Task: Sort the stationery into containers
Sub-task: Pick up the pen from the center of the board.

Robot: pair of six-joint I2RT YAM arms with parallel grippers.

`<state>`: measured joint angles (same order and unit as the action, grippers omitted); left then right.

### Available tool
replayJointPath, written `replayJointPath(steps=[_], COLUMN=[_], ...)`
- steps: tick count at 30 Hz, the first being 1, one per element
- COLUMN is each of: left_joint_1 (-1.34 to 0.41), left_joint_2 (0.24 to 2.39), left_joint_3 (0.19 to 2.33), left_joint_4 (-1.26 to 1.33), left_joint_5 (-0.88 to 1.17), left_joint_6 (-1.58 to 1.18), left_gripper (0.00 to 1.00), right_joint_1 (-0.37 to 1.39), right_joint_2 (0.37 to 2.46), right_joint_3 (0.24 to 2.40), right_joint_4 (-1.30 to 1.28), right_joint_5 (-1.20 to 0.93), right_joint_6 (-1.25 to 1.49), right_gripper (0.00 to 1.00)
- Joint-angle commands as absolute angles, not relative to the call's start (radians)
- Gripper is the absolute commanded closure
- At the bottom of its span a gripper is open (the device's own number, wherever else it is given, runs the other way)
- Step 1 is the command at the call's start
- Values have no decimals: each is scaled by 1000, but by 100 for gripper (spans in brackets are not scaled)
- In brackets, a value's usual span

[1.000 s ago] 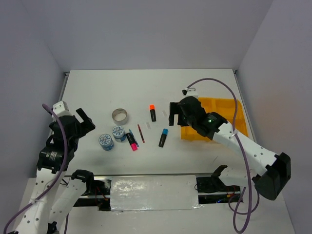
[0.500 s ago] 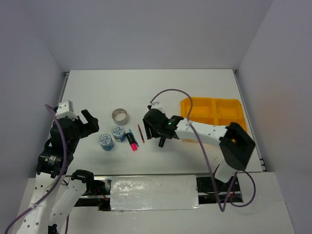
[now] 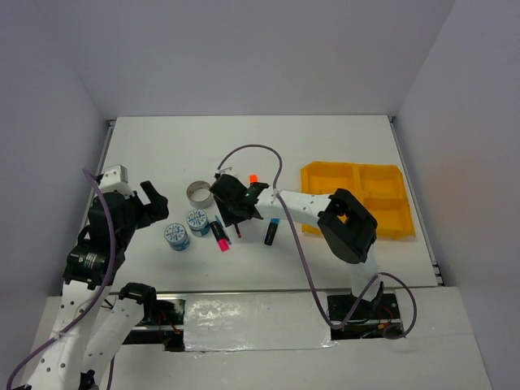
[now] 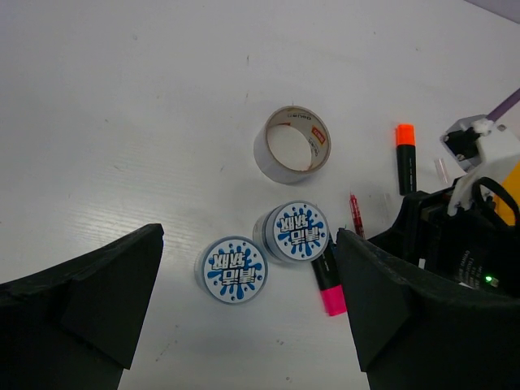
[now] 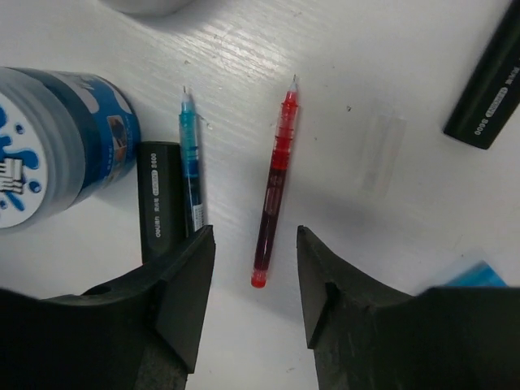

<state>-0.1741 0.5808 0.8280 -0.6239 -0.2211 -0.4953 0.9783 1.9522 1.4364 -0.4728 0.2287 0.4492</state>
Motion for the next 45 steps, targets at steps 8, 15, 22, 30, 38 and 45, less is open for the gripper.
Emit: replayJointPath(steps=[8, 15, 22, 30, 38, 45], left_joint_1=[-170, -170, -172, -176, -394, -659], left_joint_2=[581, 581, 583, 612, 857, 1153], left_joint_3=[825, 824, 825, 827, 1023, 1064], left_joint_4=[-581, -581, -583, -539, -540, -396], left_joint_5=[-195, -190, -195, -86, -181, -332], left_joint_6=[-468, -466, -469, -434, -615, -883], left_gripper=[1, 1, 1, 1, 1, 1], right_joint_1=[989, 989, 957, 948, 910, 692], right_joint_2=[2066, 2121, 2122, 1901, 1449, 997], right_joint_3=[1546, 1551, 1497, 1394, 1203, 982], right_joint_4=[-568, -577, -546, -494, -551, -667], right_joint_5=[265, 244, 152, 164, 299, 353], right_joint_6=[425, 422, 440, 469, 480, 480], right_gripper=[58, 67, 95, 100, 100, 100])
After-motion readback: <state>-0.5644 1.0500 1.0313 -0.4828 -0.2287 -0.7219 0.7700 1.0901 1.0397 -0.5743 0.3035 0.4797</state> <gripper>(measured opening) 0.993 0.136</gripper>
